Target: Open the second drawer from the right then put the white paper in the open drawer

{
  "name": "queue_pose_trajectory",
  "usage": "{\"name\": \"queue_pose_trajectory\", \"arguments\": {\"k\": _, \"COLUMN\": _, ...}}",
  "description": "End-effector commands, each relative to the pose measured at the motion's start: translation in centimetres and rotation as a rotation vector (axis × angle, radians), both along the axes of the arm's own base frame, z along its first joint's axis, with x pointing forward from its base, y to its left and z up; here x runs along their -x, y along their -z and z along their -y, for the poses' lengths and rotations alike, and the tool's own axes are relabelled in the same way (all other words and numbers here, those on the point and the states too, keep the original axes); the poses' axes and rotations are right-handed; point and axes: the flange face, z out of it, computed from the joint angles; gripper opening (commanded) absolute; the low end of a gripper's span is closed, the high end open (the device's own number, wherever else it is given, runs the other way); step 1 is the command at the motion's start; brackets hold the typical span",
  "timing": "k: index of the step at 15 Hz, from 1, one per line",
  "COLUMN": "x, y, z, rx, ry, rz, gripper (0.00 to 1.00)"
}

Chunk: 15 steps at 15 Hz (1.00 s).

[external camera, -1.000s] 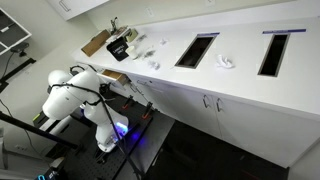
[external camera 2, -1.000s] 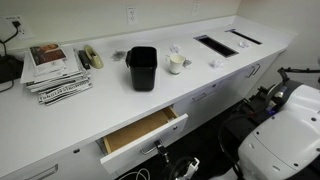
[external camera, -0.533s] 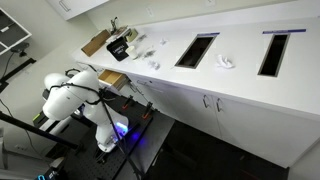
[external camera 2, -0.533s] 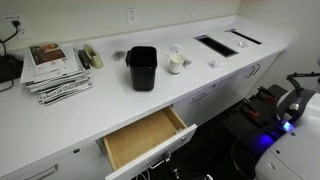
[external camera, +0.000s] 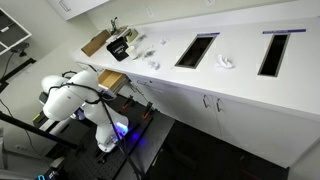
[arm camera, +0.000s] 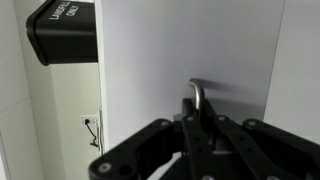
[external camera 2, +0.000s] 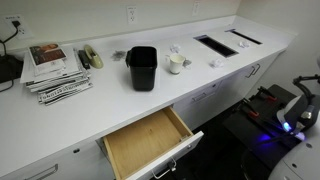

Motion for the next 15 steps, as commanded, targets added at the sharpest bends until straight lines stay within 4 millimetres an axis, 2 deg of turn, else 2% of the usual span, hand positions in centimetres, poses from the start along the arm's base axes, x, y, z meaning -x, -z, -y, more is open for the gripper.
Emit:
{"name": "queue_pose_trajectory", "arguments": {"k": 1, "x": 1.7, "y": -0.7, "z": -0.3, "rx": -0.038, "ry": 0.013, "rz": 0.009, "gripper": 0.03}}
{"name": "queue_pose_trajectory", "arguments": {"k": 8, "x": 3.1, "y": -0.8, "z": -0.6, "rx": -0.035, "ry": -0.001, "rz": -0.006, "gripper": 0.03}}
{"name": "queue_pose_trajectory", "arguments": {"k": 9, "x": 3.3, "y": -0.9, "z": -0.8, "rx": -0.039, "ry": -0.009, "rz": -0.014, "gripper": 0.36}}
{"name": "queue_pose_trajectory", "arguments": {"k": 11, "x": 3.8, "y": -1.2, "z": -1.4, "rx": -0.05, "ry": -0.028, "rz": -0.026, "gripper": 0.44}}
{"name": "queue_pose_trajectory", "arguments": {"k": 15, "x": 5.1, "y": -2.6, "z": -2.8, "rx": -0.043, "ry": -0.035, "rz": -0.063, "gripper": 0.74}}
